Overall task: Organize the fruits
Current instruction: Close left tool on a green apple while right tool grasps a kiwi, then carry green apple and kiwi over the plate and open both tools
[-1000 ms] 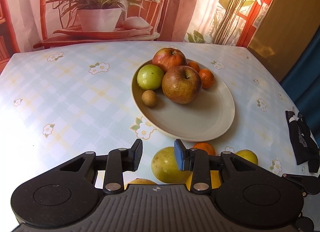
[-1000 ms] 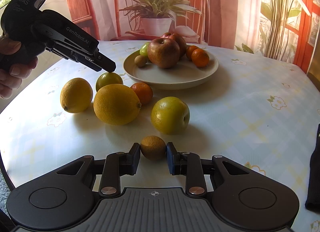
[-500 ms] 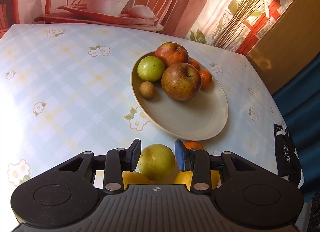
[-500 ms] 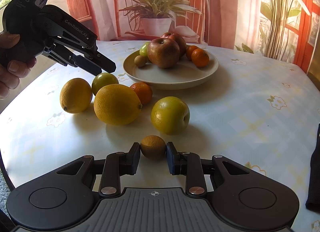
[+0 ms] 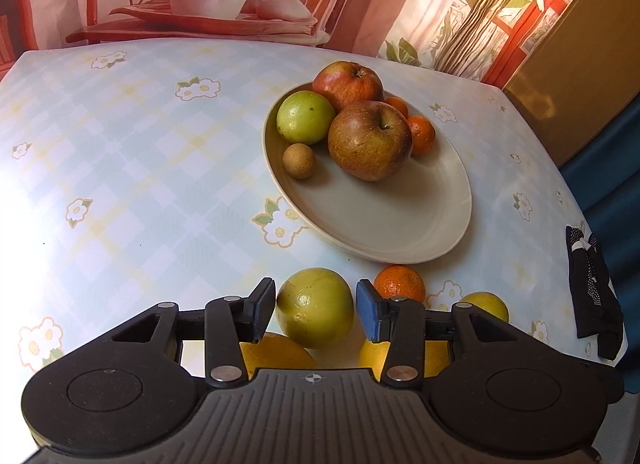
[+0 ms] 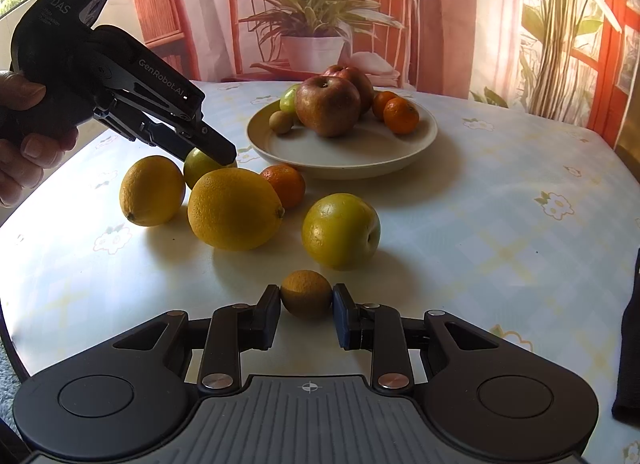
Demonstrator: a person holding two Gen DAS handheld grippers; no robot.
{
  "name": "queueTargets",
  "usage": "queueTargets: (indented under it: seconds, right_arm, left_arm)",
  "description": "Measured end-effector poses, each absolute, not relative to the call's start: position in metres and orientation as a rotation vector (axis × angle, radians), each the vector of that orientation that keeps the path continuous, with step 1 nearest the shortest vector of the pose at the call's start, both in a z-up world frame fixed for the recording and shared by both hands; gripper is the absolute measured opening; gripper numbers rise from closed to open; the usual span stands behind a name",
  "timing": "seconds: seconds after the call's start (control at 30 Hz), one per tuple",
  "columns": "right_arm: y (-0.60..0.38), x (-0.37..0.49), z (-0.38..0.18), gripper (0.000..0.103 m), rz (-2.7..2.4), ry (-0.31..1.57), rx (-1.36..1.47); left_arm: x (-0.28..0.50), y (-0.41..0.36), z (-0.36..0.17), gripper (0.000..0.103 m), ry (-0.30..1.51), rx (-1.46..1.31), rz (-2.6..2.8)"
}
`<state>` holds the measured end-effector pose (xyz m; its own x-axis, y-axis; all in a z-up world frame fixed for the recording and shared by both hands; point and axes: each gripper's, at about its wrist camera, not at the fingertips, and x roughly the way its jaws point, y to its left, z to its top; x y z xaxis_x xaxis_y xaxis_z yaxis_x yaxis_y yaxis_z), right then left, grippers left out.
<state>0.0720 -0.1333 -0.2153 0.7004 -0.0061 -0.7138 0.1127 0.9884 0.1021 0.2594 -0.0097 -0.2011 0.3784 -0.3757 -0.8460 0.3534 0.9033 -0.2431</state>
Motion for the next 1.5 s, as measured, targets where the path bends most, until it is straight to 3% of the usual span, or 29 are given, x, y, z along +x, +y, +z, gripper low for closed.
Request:
queueTargets:
  seconds: [0.77,1.17,1.5]
  right_arm:
    - [-0.135,0.070,-0.209,0.026,-0.071,0.776,0.135]
    - [-0.161,0.073,-0.165,0.026,-0.088,0.673,0.168]
    - [-0.197,0.126,-0.137,0.026,-0.081,0.638,0.005]
  left_arm:
    - [0.249,-0.002,-0.185,0.046,1.002,-0.017,-0.471]
    - [0.246,-0.009,-0.162,0.046,0.915,-0.004,-0.498]
    - [0.268,-0.017,-0.159,0.046,0.897,-0.019,-0.477]
